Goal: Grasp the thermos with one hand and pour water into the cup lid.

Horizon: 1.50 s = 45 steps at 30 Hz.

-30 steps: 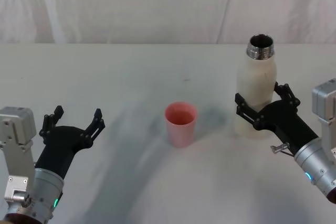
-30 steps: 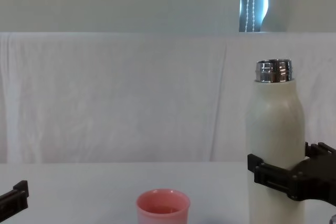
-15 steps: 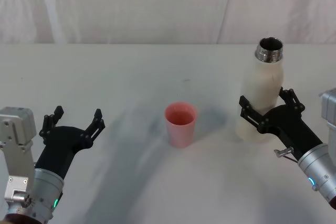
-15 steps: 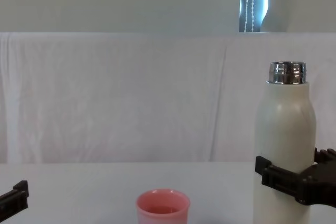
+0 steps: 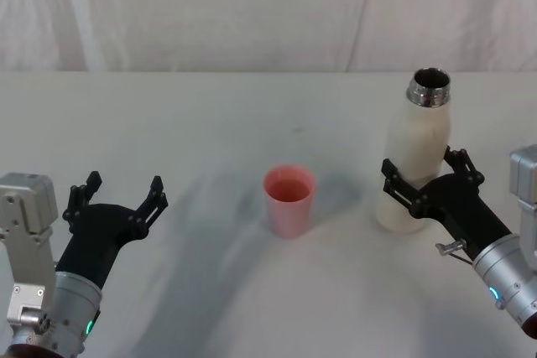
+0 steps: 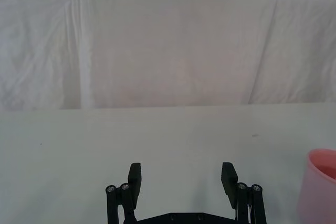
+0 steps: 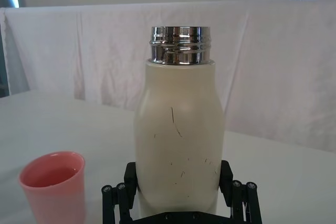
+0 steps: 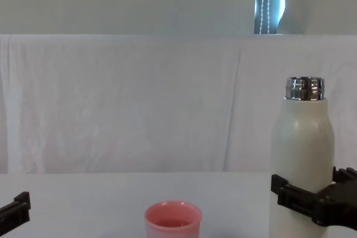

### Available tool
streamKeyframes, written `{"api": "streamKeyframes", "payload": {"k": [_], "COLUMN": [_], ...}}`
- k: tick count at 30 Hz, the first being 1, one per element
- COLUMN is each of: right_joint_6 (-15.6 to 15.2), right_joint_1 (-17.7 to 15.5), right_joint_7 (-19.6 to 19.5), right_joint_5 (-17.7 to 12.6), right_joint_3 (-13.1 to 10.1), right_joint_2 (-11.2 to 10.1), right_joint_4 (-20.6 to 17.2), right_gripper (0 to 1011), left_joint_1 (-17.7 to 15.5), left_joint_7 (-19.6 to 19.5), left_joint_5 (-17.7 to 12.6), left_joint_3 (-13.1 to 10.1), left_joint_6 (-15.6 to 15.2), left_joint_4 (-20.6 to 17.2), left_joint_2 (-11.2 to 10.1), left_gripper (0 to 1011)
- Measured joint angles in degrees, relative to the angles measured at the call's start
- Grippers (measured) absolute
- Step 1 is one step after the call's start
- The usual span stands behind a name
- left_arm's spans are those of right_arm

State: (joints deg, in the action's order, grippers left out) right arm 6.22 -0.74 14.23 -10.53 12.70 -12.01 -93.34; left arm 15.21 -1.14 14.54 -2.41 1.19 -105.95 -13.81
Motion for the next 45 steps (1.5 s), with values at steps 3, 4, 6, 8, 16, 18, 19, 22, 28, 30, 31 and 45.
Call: {"api": "streamKeyframes", "payload": {"k": [3, 4, 6, 8, 16, 18, 19, 22, 28, 30, 31, 45], "right_joint_6": [0.1, 0.2, 0.4, 0.5, 1.2, 1.2, 1.3, 1.4, 1.9, 1.9, 1.9, 2.9], "right_joint_1": [0.6, 0.8, 1.4, 1.8, 3.2, 3.4, 3.5, 3.8, 4.3, 4.4, 4.5, 5.6], "right_joint_7": [0.0, 0.0, 0.0, 0.0, 0.1, 0.1, 0.2, 0.3, 0.4, 0.4, 0.4, 0.5], "right_joint_5": [0.0, 0.0, 0.0, 0.0, 0.0, 0.0, -0.1, -0.2, -0.4, -0.4, -0.4, -0.3], "right_joint_3": [0.1, 0.1, 0.2, 0.2, 0.3, 0.3, 0.3, 0.4, 0.5, 0.5, 0.5, 0.7], "right_joint_2": [0.1, 0.2, 0.4, 0.5, 0.9, 0.9, 1.0, 1.1, 1.3, 1.4, 1.4, 1.8], "right_joint_4": [1.0, 1.2, 2.1, 2.6, 4.5, 4.8, 4.9, 5.2, 5.9, 6.1, 6.2, 8.1], "right_gripper": [957, 957, 957, 957, 957, 957, 957, 957, 957, 957, 957, 957], "left_joint_1": [0.0, 0.0, 0.0, 0.0, 0.0, 0.0, 0.0, 0.0, 0.0, 0.0, 0.0, 0.0], "left_joint_7": [0.0, 0.0, 0.0, 0.0, 0.0, 0.0, 0.0, 0.0, 0.0, 0.0, 0.0, 0.0], "left_joint_5": [0.0, 0.0, 0.0, 0.0, 0.0, 0.0, 0.0, 0.0, 0.0, 0.0, 0.0, 0.0], "left_joint_3": [0.0, 0.0, 0.0, 0.0, 0.0, 0.0, 0.0, 0.0, 0.0, 0.0, 0.0, 0.0], "left_joint_6": [0.0, 0.0, 0.0, 0.0, 0.0, 0.0, 0.0, 0.0, 0.0, 0.0, 0.0, 0.0], "left_joint_4": [0.0, 0.0, 0.0, 0.0, 0.0, 0.0, 0.0, 0.0, 0.0, 0.0, 0.0, 0.0], "left_joint_2": [0.0, 0.0, 0.0, 0.0, 0.0, 0.0, 0.0, 0.0, 0.0, 0.0, 0.0, 0.0], "left_gripper": [1001, 1001, 1001, 1001, 1001, 1001, 1001, 1000, 1001, 1001, 1001, 1001]}}
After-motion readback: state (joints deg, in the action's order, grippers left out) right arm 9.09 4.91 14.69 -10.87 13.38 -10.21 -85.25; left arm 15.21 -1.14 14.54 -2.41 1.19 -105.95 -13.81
